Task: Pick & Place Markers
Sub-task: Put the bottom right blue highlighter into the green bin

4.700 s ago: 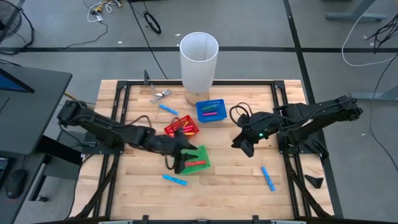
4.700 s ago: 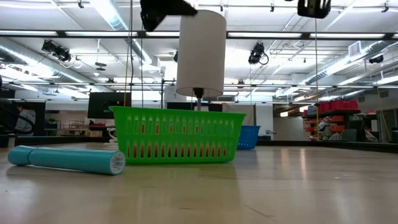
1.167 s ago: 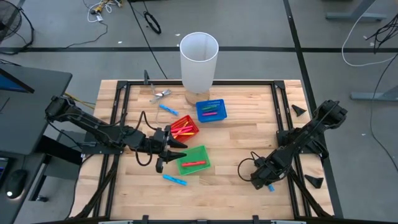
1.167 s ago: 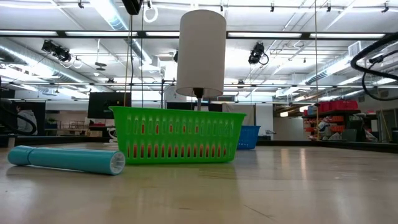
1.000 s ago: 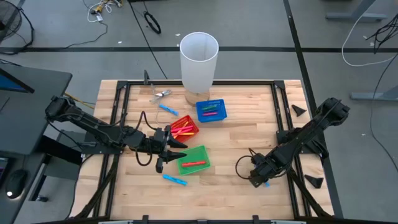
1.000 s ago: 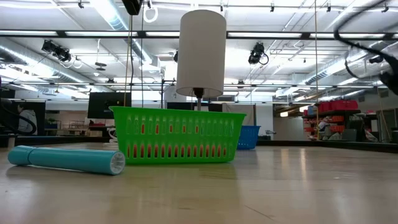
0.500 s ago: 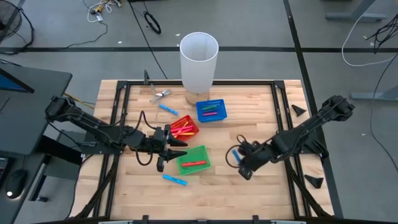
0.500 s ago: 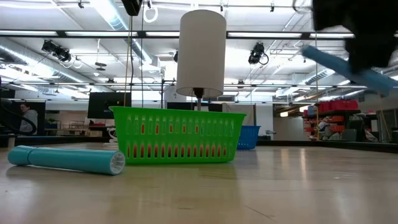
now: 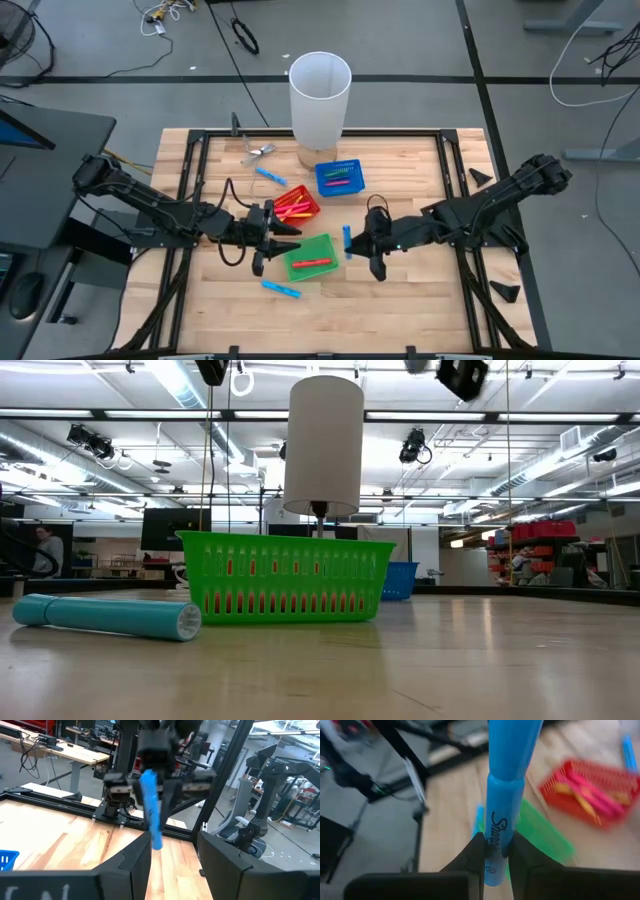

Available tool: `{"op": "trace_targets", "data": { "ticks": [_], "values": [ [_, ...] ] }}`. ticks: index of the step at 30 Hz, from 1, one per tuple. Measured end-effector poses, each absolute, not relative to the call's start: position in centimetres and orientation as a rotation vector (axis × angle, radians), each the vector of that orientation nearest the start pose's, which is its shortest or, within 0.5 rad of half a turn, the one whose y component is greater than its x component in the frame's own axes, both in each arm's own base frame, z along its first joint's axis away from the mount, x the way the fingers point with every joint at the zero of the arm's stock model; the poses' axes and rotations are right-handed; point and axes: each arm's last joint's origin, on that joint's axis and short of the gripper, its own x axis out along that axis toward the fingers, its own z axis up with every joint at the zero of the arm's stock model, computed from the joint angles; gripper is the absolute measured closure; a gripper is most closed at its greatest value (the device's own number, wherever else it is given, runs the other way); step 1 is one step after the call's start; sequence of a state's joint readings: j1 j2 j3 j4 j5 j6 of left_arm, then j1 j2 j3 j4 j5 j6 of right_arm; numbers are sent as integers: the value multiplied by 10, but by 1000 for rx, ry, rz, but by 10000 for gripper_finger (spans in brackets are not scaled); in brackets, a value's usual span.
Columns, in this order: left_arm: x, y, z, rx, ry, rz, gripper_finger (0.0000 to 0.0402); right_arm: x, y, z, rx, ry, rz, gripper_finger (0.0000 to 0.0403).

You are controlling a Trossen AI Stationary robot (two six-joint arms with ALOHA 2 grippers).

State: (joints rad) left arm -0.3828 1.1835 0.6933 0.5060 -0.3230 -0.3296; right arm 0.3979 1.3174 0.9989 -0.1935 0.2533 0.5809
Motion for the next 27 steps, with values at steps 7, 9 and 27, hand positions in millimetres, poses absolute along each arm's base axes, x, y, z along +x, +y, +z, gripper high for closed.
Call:
{"op": "trace_targets", "data": {
  "ticks": [7, 9, 27],
  "values": [
    [245, -87, 288, -367, -24, -30, 234, 279, 101, 309, 356, 326, 56, 357],
    [246, -85, 289, -376, -27, -22, 234, 280, 99, 311, 362, 305, 53, 357],
    [262, -64, 320, -366, -18, -22, 234, 316, 82, 341, 261, 353, 40, 358]
  ]
}}
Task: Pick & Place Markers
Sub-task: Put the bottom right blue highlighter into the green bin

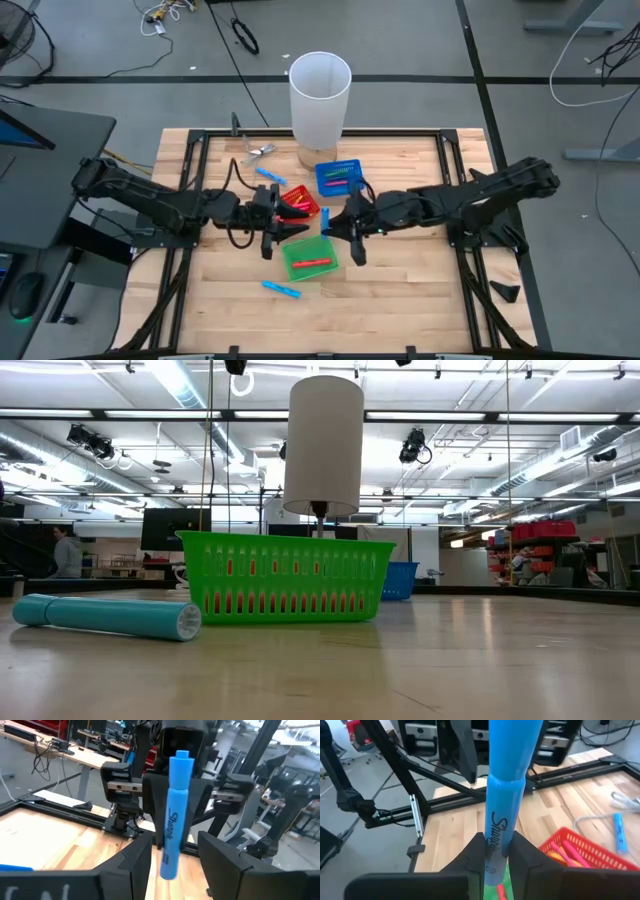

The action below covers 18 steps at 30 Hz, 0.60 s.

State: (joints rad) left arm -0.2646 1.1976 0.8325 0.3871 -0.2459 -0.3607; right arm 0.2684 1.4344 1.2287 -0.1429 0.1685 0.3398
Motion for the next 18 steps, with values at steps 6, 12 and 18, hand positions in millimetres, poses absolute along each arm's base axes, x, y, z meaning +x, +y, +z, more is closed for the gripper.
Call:
{"op": "trace_targets", "data": {
  "ticks": [6, 12, 18],
  "values": [
    [265, -64, 336, -332, -17, -21, 234, 335, 81, 349, 227, 349, 67, 358],
    [270, -66, 334, -329, 4, -23, 234, 344, 80, 358, 209, 328, 81, 358],
    [274, -68, 332, -339, -5, -36, 234, 349, 78, 362, 202, 326, 84, 358]
  ]
}}
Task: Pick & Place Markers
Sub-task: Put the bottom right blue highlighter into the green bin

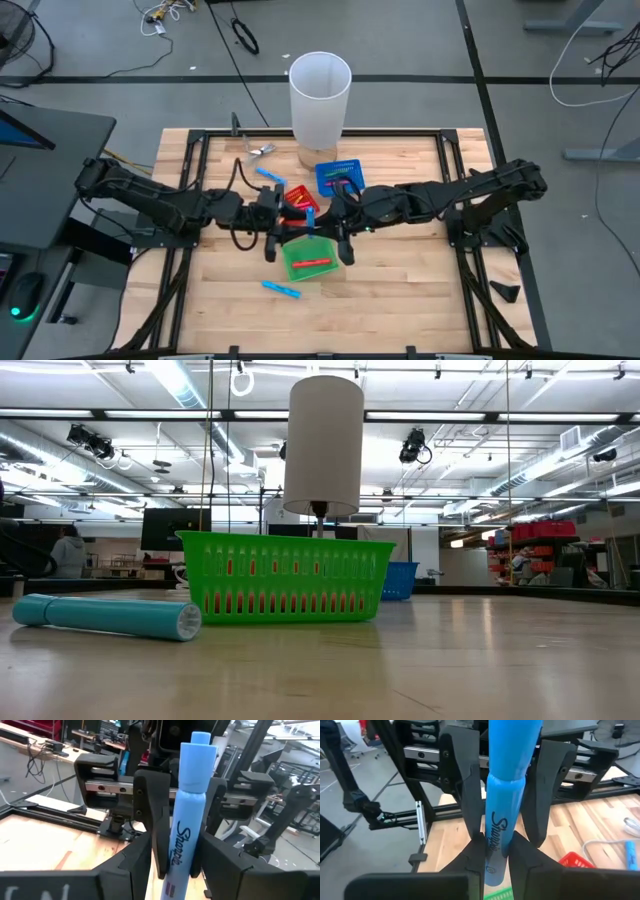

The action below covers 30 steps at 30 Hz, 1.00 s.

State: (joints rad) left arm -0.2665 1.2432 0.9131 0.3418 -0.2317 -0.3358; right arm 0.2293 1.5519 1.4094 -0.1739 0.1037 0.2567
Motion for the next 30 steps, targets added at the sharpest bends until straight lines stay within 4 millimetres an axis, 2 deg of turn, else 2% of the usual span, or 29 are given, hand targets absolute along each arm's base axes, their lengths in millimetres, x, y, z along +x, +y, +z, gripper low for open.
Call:
{"op": "trace_targets", "data": {
  "ticks": [6, 13, 17, 24, 30],
  "values": [
    [274, -68, 335, -349, -43, -56, 247, 349, 78, 363, 210, 320, 75, 358],
    [274, -69, 336, -366, -46, -71, 317, 350, 78, 362, 222, 328, 72, 363],
    [274, -69, 335, -363, -40, -84, 336, 350, 79, 361, 230, 332, 76, 357],
    [274, -69, 335, -370, -40, -85, 330, 351, 78, 356, 222, 352, 68, 282],
    [274, -68, 333, -365, -24, -35, 336, 333, 76, 347, 297, 551, 74, 205]
  ]
}}
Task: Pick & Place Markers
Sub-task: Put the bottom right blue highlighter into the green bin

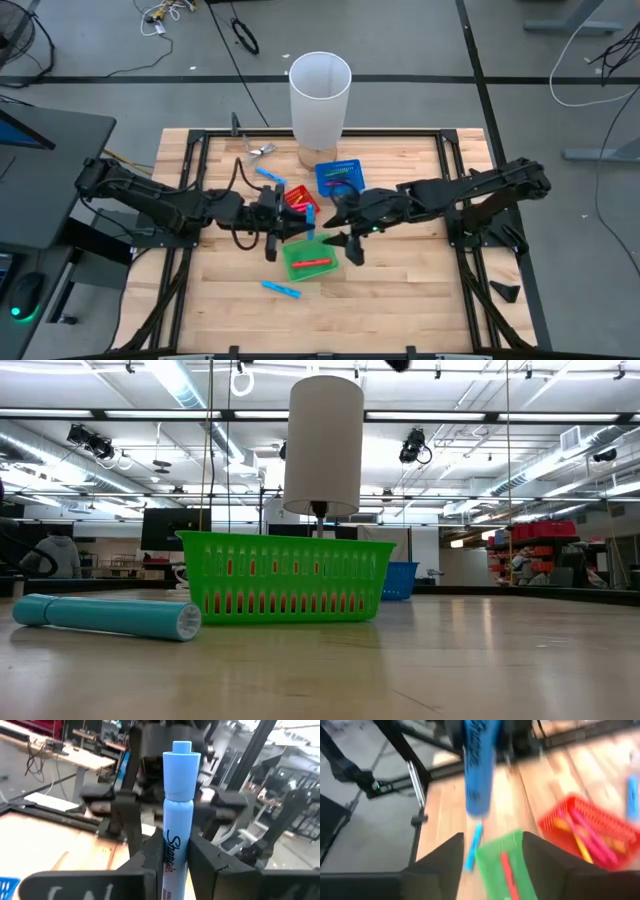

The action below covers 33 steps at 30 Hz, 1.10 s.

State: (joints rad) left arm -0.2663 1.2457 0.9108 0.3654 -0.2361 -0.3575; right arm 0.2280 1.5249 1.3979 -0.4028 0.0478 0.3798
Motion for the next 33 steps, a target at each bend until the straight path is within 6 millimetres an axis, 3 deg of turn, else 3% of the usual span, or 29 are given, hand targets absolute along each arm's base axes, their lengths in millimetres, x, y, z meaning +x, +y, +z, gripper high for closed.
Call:
{"op": "trace_targets", "data": {
  "ticks": [7, 16, 22, 33],
  "values": [
    [274, -67, 316, -417, 137, 13, 336, 297, 70, 353, 258, 720, 51, 147],
    [270, -56, 293, -587, 377, 102, 336, 261, 58, 372, 186, 730, -47, 135],
    [277, -46, 282, -658, 485, 105, 336, 250, 55, 381, 170, 689, -56, 140],
    [321, -46, 262, -564, 1054, 134, 336, 247, 54, 381, 144, 706, -50, 140]
  ]
}}
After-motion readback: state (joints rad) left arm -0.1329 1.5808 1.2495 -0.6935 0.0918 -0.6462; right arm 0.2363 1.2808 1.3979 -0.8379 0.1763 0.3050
